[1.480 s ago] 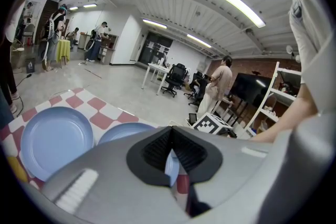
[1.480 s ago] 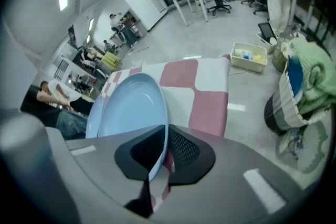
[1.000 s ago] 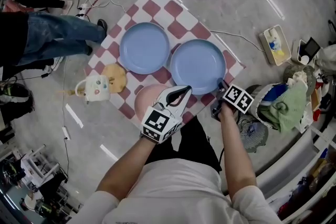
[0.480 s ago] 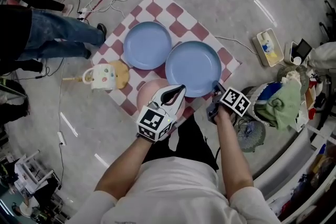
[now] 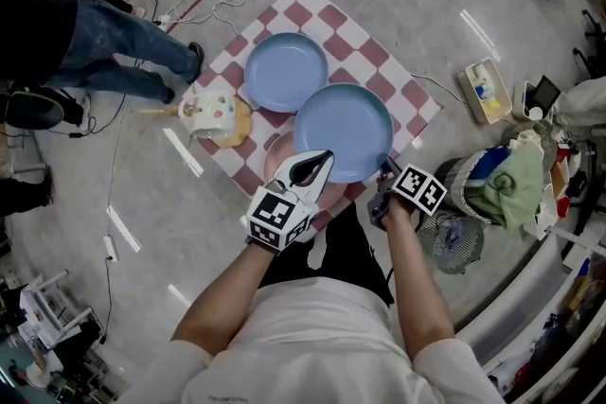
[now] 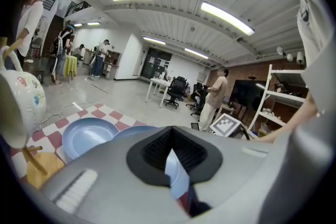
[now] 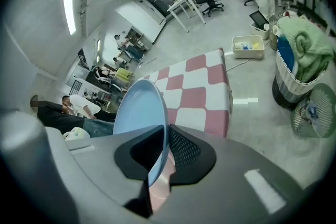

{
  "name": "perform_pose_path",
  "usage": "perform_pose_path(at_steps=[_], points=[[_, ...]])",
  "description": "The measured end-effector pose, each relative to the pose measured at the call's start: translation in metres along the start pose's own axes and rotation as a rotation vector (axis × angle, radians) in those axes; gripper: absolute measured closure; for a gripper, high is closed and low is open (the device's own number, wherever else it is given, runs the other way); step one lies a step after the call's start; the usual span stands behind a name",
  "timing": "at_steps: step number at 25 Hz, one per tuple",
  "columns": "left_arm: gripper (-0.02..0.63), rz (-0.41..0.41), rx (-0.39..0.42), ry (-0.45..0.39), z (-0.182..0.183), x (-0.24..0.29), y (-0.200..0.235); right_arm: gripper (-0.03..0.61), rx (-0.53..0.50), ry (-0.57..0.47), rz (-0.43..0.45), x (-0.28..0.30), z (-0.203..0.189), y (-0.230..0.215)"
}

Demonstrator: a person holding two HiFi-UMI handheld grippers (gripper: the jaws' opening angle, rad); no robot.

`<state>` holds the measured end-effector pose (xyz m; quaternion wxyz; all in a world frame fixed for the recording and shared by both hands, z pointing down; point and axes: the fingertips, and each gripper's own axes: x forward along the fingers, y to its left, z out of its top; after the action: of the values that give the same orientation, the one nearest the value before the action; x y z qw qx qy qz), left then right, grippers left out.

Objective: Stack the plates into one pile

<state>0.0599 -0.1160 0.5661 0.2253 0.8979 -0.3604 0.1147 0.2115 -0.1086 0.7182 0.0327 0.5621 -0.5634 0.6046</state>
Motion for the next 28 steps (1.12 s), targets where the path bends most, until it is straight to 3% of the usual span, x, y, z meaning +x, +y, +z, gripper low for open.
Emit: perform_pose_path(at_steps=[17,28], points=[[0.607,0.011,0.033,0.007,-0.030,-0.073,-0.002,0.535,-0.022,0.079,0.003,0.007,-0.121,0.010],[0.607,0.019,0.044,0.020,-0.044,-0.101,-0.001,0.531,-0.013,0.084,-0.007,0.021,-0.150,0.001]])
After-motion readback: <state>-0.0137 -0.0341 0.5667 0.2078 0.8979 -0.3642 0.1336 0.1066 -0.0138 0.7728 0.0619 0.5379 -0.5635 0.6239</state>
